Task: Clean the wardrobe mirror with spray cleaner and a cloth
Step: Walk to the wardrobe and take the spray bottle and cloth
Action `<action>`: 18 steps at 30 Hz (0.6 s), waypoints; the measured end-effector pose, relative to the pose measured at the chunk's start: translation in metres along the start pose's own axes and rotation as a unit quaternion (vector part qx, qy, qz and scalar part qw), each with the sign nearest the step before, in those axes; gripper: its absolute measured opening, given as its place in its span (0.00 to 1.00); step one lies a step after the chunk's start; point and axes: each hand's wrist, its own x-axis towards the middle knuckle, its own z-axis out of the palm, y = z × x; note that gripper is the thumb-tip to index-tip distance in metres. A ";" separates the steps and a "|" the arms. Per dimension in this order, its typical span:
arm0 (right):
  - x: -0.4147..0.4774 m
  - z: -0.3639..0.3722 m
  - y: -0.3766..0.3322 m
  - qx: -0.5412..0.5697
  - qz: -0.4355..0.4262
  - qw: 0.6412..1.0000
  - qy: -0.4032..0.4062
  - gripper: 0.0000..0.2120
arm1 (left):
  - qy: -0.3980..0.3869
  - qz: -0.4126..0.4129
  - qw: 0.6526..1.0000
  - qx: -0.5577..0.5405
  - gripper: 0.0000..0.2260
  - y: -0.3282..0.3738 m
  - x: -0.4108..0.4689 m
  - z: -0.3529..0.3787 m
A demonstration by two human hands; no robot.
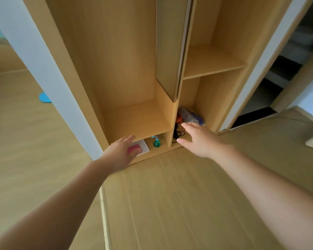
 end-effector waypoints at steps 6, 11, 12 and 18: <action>0.054 -0.010 0.015 -0.033 -0.057 0.998 -0.021 0.33 | 0.028 -0.063 0.998 -0.009 0.29 0.009 0.017 0.002; 0.106 -0.012 0.010 -0.027 -0.089 0.994 -0.053 0.34 | 0.035 -0.084 0.996 -0.019 0.28 -0.001 0.050 -0.008; 0.118 -0.010 0.008 -0.027 -0.096 0.994 -0.055 0.34 | 0.035 -0.084 0.996 -0.020 0.28 -0.005 0.059 -0.009; 0.199 -0.007 -0.003 -0.035 -0.093 0.993 -0.058 0.33 | 0.015 -0.088 0.996 -0.019 0.30 -0.039 0.132 -0.022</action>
